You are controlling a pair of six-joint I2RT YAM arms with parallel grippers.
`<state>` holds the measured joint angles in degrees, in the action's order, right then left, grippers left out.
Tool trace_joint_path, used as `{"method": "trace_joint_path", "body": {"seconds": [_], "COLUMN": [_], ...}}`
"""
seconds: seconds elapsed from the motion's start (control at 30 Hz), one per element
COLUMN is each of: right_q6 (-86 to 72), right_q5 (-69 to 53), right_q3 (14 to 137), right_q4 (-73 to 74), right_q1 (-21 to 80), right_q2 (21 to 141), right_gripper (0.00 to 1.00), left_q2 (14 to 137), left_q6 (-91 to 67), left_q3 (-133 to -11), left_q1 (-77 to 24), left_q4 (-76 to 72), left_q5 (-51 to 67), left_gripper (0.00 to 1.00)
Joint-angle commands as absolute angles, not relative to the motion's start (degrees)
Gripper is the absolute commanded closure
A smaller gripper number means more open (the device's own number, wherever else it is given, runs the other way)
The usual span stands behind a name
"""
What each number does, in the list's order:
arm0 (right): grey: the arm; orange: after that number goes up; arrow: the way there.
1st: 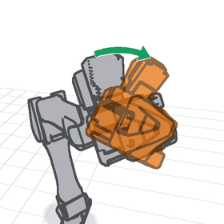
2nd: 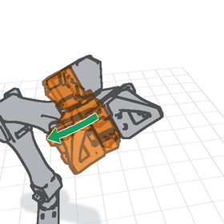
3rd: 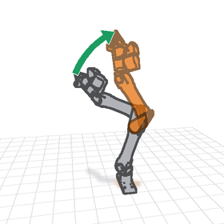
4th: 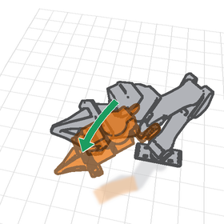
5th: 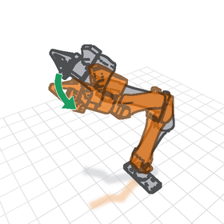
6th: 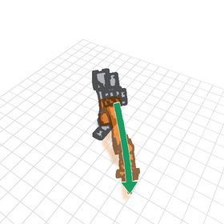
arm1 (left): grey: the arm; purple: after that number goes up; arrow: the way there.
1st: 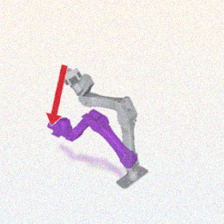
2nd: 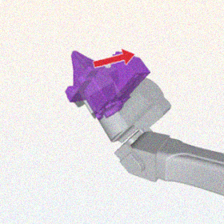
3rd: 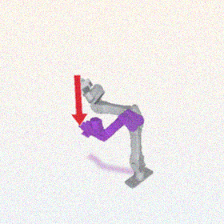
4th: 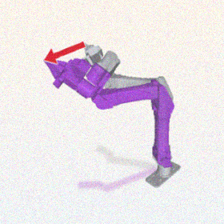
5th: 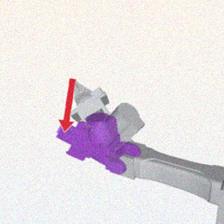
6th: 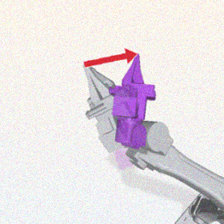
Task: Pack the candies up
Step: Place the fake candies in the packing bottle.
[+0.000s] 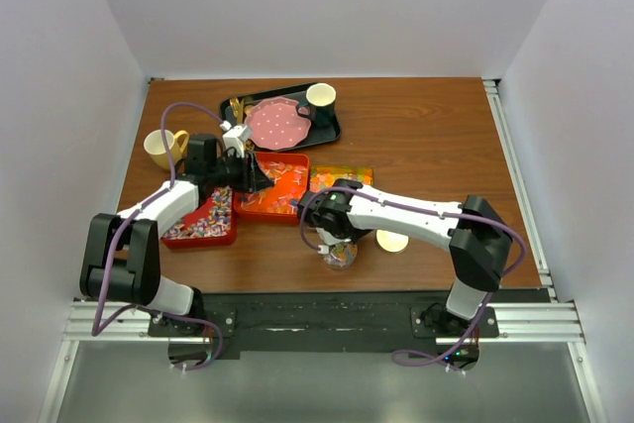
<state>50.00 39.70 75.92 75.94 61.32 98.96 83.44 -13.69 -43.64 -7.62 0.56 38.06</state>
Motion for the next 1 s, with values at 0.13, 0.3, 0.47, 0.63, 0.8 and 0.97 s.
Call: {"method": "trace_joint_path", "body": {"seconds": [0.13, 0.3, 0.47, 0.63, 0.8, 0.97], "right_q6": [48.0, 47.7, 46.3, 40.4, 36.7, 30.1], "right_q5": [48.1, 46.1, 43.7, 31.1, 19.3, 8.4], "right_q3": [76.7, 72.2, 69.3, 75.7, 80.8, 76.8], "right_q4": [90.8, 90.8, 90.7, 89.6, 77.5, 64.2], "right_q1": [62.8, 62.7, 62.8, 56.8, 36.1, 24.0], "right_q2": [96.5, 93.2, 90.0, 88.7, 85.7, 84.9], "right_gripper": [1.00, 1.00, 1.00, 1.00, 1.00, 1.00], "left_q2": [82.6, 82.9, 82.6, 82.4, 81.8, 83.7], "left_q6": [-12.6, -13.3, -12.7, -13.5, -14.6, -13.5], "left_q3": [-46.0, -46.3, -46.8, -45.8, -45.7, -48.2], "left_q1": [-7.2, -7.2, -7.2, -7.2, -7.2, -7.4], "left_q4": [-0.7, -1.5, -0.3, -1.1, -1.3, 3.5], "left_q5": [38.1, 38.4, 38.5, 39.6, 40.1, 39.5], "left_gripper": [0.57, 0.56, 0.56, 0.54, 0.48, 0.40]}}
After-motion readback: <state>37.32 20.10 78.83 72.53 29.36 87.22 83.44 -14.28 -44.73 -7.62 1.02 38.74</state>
